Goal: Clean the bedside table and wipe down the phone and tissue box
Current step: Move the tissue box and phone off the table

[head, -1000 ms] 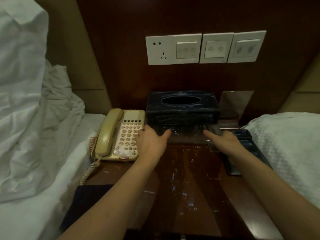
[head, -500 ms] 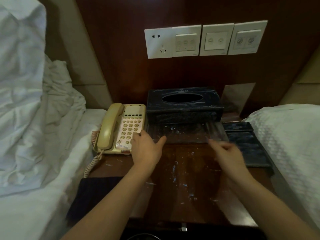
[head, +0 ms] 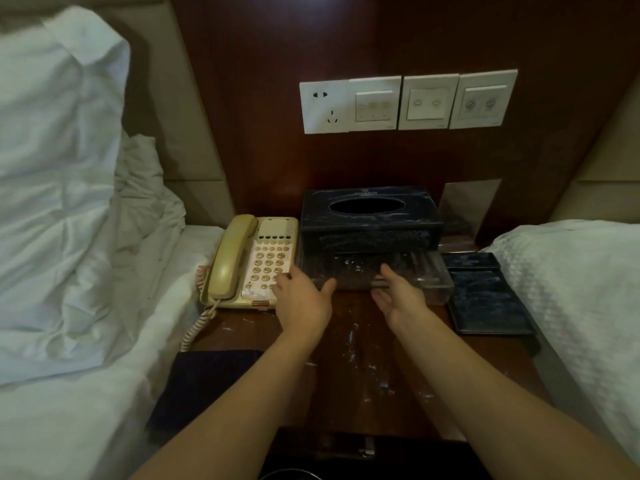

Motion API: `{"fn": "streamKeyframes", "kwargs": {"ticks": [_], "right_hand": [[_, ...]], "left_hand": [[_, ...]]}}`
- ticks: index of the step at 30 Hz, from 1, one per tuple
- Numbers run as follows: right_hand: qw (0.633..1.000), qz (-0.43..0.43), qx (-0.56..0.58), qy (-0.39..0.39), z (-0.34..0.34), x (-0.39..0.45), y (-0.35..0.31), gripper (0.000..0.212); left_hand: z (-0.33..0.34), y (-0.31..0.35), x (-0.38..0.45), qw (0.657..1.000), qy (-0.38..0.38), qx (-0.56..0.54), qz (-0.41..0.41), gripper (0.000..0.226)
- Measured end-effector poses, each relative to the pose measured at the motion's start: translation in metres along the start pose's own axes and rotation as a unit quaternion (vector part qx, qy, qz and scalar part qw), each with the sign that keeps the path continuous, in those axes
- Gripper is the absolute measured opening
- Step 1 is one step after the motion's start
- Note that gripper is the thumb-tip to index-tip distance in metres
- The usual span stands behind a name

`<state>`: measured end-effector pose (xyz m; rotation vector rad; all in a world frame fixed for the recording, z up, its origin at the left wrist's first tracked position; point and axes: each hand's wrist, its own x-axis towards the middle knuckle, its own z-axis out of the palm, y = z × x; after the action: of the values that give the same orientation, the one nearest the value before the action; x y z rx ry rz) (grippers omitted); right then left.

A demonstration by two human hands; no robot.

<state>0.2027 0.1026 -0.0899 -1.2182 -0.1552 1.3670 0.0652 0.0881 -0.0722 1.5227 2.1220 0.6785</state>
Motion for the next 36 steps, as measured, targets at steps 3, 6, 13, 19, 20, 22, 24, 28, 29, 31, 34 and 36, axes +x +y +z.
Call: {"fn": "streamKeyframes", "kwargs": {"ticks": [3,6,13,19,20,22,24,28,29,31,34,36], "right_hand": [[1.000,-0.019,-0.008,-0.002,-0.005,-0.001,0.002,0.042],[1.000,-0.014,-0.002,-0.003,-0.010,-0.006,0.006,0.043],[1.000,-0.004,0.009,0.012,-0.021,-0.022,0.016,0.042],[1.000,-0.006,0.008,0.013,-0.027,-0.035,0.020,0.046],[1.000,-0.009,0.009,0.011,-0.029,-0.038,0.020,0.043],[1.000,-0.015,0.011,-0.002,-0.031,-0.043,0.016,0.039],[1.000,-0.019,0.016,-0.016,-0.033,-0.049,0.012,0.038],[0.999,-0.030,0.024,-0.036,-0.039,-0.060,0.002,0.039],[0.998,-0.033,0.022,-0.041,-0.042,-0.063,-0.001,0.039],[0.998,-0.036,0.014,-0.044,-0.048,-0.069,-0.007,0.035],[0.999,-0.033,0.007,-0.031,-0.062,-0.081,-0.021,0.021],[0.999,-0.035,0.011,-0.026,-0.076,-0.088,-0.036,0.026]], "left_hand": [[-0.006,-0.002,-0.001,1.000,-0.001,-0.027,-0.010,0.069],[-0.009,-0.008,-0.004,0.999,-0.005,-0.051,-0.011,0.067],[-0.013,-0.022,-0.015,0.996,-0.011,-0.092,0.001,0.067],[-0.020,-0.032,-0.019,0.992,-0.019,-0.126,0.004,0.062],[-0.022,-0.034,-0.019,0.990,-0.024,-0.137,0.003,0.061],[-0.025,-0.037,-0.020,0.983,-0.045,-0.176,-0.003,0.060],[-0.029,-0.040,-0.023,0.968,-0.077,-0.238,-0.010,0.062],[-0.036,-0.038,-0.032,0.924,-0.137,-0.356,-0.039,0.067],[-0.037,-0.036,-0.035,0.919,-0.143,-0.365,-0.040,0.068],[-0.041,-0.031,-0.041,0.918,-0.142,-0.368,-0.029,0.067],[-0.041,-0.020,-0.051,0.920,-0.141,-0.367,-0.009,0.072],[-0.036,-0.006,-0.061,0.919,-0.150,-0.366,0.005,0.076]]}}
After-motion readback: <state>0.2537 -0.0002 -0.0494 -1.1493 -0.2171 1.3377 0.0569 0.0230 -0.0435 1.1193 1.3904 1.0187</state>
